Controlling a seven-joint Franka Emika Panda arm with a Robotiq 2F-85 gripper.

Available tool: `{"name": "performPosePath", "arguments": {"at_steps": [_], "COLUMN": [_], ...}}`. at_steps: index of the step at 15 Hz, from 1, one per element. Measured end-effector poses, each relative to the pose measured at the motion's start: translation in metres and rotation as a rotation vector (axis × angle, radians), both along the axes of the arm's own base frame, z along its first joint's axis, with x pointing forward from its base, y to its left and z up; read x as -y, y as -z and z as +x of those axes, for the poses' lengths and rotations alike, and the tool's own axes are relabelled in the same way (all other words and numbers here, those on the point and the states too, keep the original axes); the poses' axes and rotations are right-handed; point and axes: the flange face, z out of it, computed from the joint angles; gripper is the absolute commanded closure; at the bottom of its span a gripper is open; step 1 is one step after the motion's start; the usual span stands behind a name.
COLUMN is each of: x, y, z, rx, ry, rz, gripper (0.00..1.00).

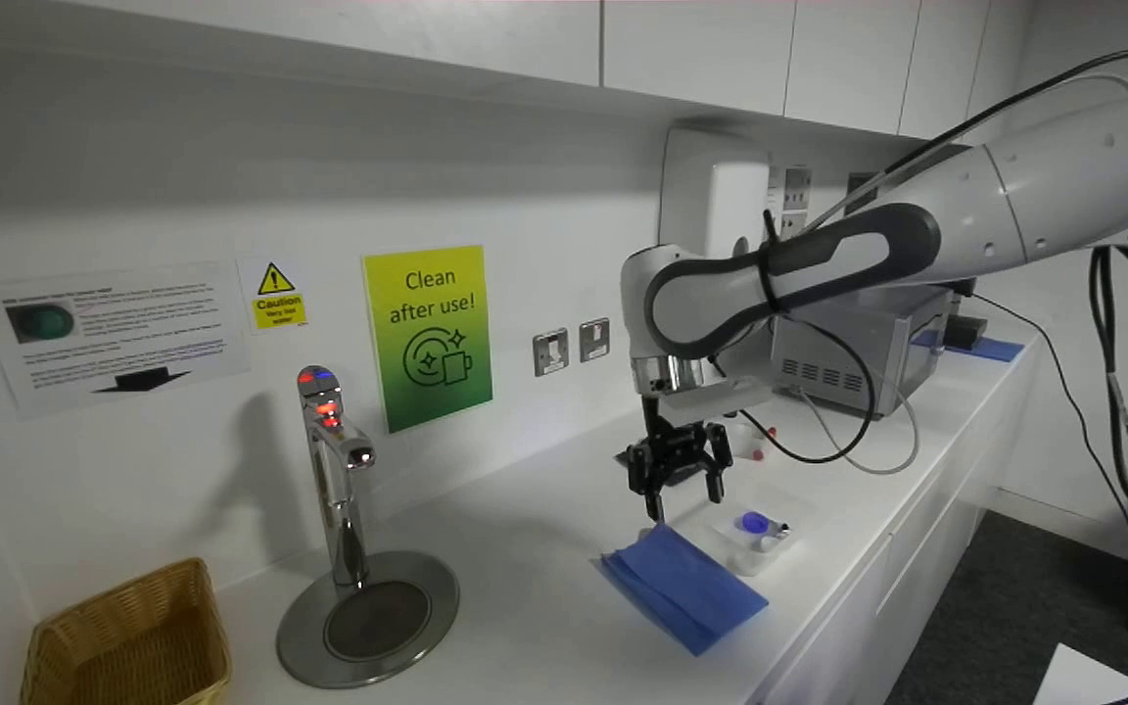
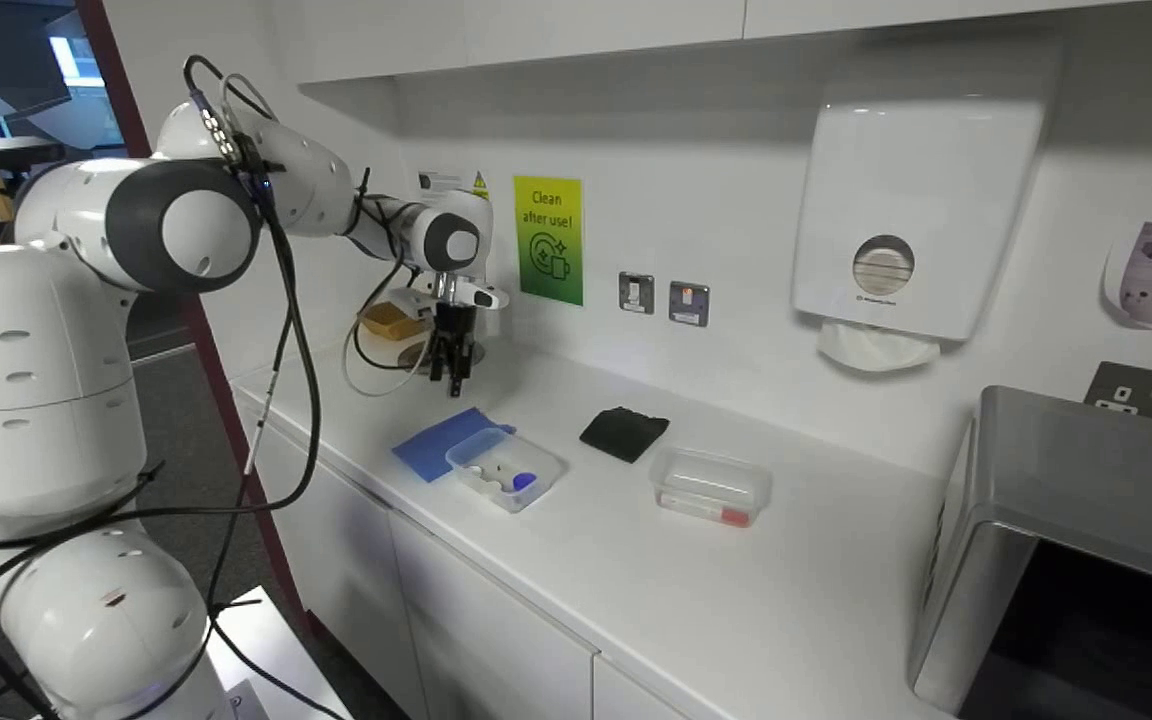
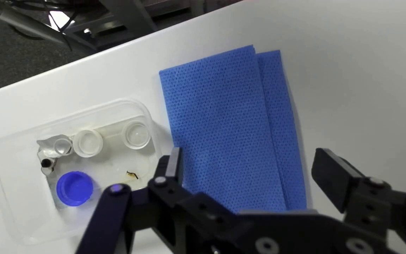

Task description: Take the blue paper off of the bowl

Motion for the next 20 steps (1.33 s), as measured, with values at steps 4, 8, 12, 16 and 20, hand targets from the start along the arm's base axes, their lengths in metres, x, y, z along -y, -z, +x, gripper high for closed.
{"name": "performPosePath", "arguments": {"at_steps": [4,8,12,16,20], "x": [0.022,0.028,0.031,0.042,0.059], "y": [-0.038,-0.062,-0.066,-0.078,-0.098], "z": [-0.021,-0.051,-0.082,-0.103,-0.120], "rx": [-0.014,-0.033,-0.042,-0.006,0.052], "ry": [0.080,0.168,0.219,0.266,0.287], "rz": [0.004,-0.044,-0.083,-0.123,-0.146], "gripper": [0.00,0.00,0.00,0.00,0.00]}}
